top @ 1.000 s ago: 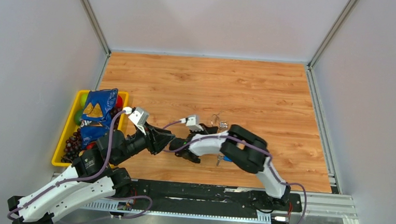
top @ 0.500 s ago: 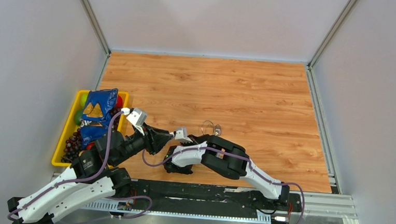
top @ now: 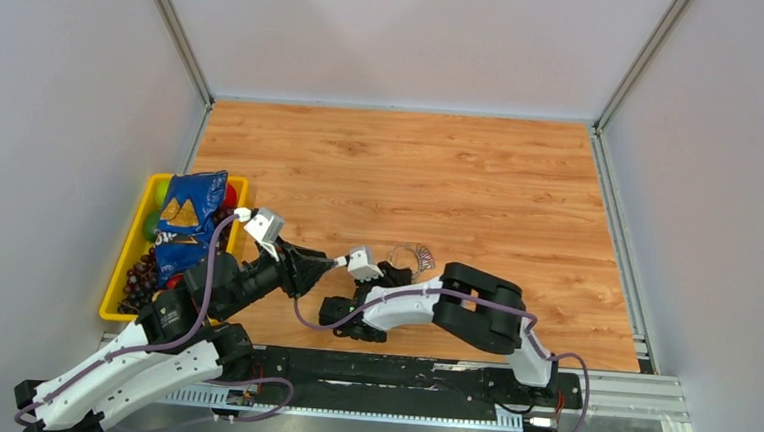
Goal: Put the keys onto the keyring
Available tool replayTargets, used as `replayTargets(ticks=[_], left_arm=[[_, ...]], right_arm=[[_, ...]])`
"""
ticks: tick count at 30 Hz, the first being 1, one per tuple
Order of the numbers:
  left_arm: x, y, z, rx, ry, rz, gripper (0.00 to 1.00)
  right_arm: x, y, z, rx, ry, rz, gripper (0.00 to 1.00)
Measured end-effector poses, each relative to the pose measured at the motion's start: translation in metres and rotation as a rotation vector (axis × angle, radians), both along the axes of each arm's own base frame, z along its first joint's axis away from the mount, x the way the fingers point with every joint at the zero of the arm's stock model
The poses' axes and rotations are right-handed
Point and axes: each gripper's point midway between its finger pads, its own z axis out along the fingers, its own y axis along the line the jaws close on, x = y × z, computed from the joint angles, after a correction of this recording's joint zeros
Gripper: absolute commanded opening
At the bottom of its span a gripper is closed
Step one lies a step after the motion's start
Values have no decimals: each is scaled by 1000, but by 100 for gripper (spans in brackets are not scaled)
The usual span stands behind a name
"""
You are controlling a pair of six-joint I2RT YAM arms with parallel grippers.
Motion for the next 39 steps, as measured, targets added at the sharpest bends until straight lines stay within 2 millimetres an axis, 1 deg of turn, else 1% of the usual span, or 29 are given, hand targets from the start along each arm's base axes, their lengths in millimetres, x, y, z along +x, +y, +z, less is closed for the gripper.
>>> replayTargets(ticks=[2,4,6,9,12,14,17,20,22,25,28,31,34,36,37,39], left_arm=[[0,0,0,0,1,1,42],[0,0,0,0,2,1,42],[0,1,-1,2,4,1,42],[-1,1,-2,4,5,1,42],[-2,3,-3,6,7,3,43],[-2,4,-3,9,8,6,43],[-2,6,-4,12,9,13,43],[-1,6,-1,3,1,18,44],[0,5,9,-28,-20,18,44],[-1,2,16,-54,-33,9,44],[0,0,21,-75,-43,4,44],[1,-2,11,-42,-19,3,44],[4,-6,0,-8,6,3,45],[6,-9,-10,14,23,2,45],[7,-11,-15,24,32,0,45],[9,-15,-23,40,49,-3,45]], right_arm=[[-2,6,4,52,45,25,55],[-1,21,7,100,61,51,61],[-1,36,3,131,86,79,63],[-5,48,-2,148,122,118,65],[-7,61,-1,185,149,155,67],[-12,70,-1,235,197,191,69],[-23,77,6,301,274,254,72],[-34,81,23,362,342,327,74],[-42,80,31,387,391,373,74],[-52,73,41,440,464,428,74],[-60,55,46,486,522,455,74],[-57,35,63,573,531,458,74],[-52,18,91,683,498,465,72],[-51,7,105,736,474,470,68],[-52,2,111,761,465,473,64],[-52,-8,120,804,448,474,47]])
